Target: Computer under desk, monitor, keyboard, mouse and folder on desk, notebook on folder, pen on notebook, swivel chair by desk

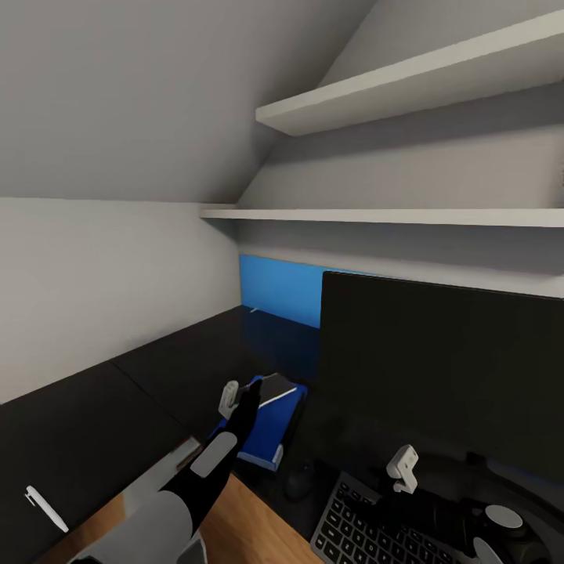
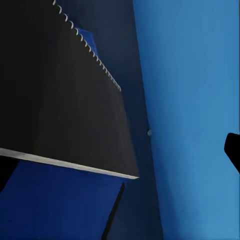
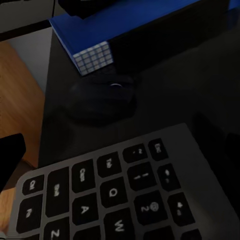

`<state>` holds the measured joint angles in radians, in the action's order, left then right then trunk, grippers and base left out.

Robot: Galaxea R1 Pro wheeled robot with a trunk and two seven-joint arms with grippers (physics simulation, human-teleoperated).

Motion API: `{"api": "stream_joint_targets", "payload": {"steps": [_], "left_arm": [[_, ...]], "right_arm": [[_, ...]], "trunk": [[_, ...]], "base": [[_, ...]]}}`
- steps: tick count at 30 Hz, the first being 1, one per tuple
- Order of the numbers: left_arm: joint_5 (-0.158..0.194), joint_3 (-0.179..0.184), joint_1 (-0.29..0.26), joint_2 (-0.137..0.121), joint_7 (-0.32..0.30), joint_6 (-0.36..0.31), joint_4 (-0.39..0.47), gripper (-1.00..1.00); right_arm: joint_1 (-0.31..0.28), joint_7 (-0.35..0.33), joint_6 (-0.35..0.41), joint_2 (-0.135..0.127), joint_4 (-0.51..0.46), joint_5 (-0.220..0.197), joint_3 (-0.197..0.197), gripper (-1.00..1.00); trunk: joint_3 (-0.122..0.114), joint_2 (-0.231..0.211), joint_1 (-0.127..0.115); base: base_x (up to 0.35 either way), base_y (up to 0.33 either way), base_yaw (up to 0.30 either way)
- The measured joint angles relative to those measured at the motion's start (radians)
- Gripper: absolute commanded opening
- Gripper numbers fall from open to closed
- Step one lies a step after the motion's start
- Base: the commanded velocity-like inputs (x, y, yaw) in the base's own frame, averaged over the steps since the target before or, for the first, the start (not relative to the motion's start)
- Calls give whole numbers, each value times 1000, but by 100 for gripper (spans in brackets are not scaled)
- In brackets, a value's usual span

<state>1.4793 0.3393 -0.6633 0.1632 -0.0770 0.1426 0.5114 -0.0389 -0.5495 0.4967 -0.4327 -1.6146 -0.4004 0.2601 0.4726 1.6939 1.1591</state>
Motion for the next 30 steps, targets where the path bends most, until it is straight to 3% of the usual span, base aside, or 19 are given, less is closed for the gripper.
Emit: {"api": "stream_joint_targets", "payload": {"steps": [14, 17, 20, 23, 27, 28, 30], "left_arm": [[-2, 2, 5, 1, -7, -17, 57, 100], [-3, 5, 30, -5, -19, -27, 155, 100], [-11, 7, 87, -23, -23, -76, 304, 100], [-42, 9, 155, -76, -23, -125, 471, 100], [-65, -2, 269, -175, -21, -155, 677, 100], [-68, -4, 311, -219, -18, -159, 748, 100], [-68, -6, 348, -265, -12, -162, 810, 100]], "right_arm": [[-1, 3, 4, 3, 0, 0, -3, 100], [-10, 5, 14, 5, 0, 0, -12, 100], [-49, 6, 37, 15, 0, -2, -18, 100], [-128, 7, 119, 45, 0, -7, -20, 100], [-200, 38, 220, 160, 0, -10, -20, 100], [-220, 63, 241, 212, 0, -12, -20, 100], [-235, 91, 255, 256, 0, -11, -19, 100]], "trunk": [[0, 0, 0], [0, 0, 0], [0, 0, 0], [0, 0, 0], [0, 0, 0], [0, 0, 0], [0, 0, 0]], "base": [[-281, 0, 0], [-69, 0, 0], [-28, 0, 0], [-12, 0, 0], [-4, 0, 0], [-2, 0, 0], [-1, 0, 0]]}}
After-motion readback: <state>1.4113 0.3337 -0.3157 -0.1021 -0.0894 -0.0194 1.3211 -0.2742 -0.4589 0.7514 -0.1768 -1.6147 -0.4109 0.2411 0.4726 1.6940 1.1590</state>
